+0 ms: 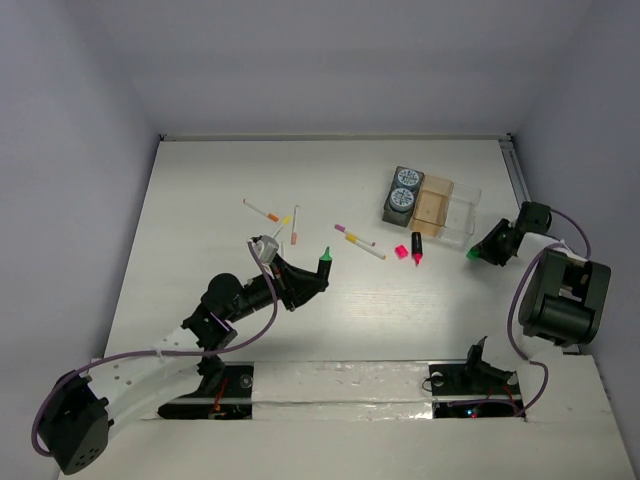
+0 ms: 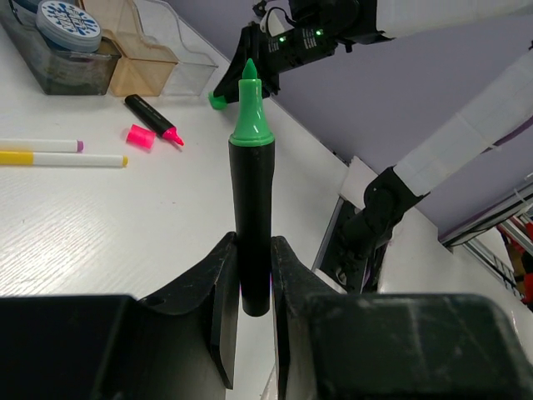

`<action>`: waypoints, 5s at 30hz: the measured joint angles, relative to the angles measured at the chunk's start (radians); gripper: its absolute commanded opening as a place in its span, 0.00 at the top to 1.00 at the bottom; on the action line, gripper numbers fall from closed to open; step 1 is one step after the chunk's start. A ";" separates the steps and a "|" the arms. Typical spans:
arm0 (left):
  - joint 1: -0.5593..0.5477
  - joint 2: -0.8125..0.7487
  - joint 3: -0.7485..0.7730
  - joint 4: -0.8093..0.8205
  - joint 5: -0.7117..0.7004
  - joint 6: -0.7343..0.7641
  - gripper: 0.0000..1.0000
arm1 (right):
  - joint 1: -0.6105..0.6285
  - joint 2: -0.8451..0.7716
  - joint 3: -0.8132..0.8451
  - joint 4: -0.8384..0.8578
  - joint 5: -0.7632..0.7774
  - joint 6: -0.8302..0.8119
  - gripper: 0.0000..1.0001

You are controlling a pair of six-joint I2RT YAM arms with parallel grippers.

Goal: Sort the stationery into containers
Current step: Move the pen cap to the center of the board, then close the pen cap on the pen.

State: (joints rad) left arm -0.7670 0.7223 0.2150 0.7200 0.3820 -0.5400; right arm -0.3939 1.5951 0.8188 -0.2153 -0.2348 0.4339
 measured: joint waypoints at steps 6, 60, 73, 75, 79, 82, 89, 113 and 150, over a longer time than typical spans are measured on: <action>0.000 -0.018 -0.005 -0.004 0.000 -0.001 1.00 | 0.055 -0.139 -0.096 -0.084 -0.006 0.000 0.79; 0.000 -0.103 -0.011 -0.163 -0.316 0.072 1.00 | 1.226 -0.048 0.079 -0.087 -0.005 0.016 0.68; 0.000 -0.070 -0.011 -0.179 -0.338 0.087 1.00 | 1.226 0.008 0.031 -0.024 0.242 0.126 0.57; 0.000 -0.069 -0.011 -0.179 -0.338 0.087 1.00 | 1.226 0.008 0.031 -0.023 0.272 0.137 0.57; 0.000 -0.068 -0.011 -0.179 -0.337 0.087 1.00 | 1.226 -0.003 0.021 -0.027 0.338 0.150 0.57; 0.000 -0.061 -0.011 -0.178 -0.336 0.087 1.00 | 1.226 -0.013 0.017 -0.051 0.383 0.151 0.56; 0.000 -0.050 -0.011 -0.177 -0.334 0.087 1.00 | 1.226 -0.032 0.017 -0.109 0.449 0.159 0.30; 0.000 -0.020 -0.011 -0.163 -0.330 0.087 1.00 | 1.155 0.005 0.031 -0.009 0.464 0.156 0.22; 0.000 0.010 -0.011 -0.136 -0.322 0.087 1.00 | 1.121 -0.101 -0.001 -0.063 0.325 0.224 0.15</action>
State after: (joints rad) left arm -0.7670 0.7326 0.2043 0.5838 0.0597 -0.4530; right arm 0.7273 1.4940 0.8177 -0.2779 0.0898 0.6579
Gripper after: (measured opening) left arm 0.124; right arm 0.859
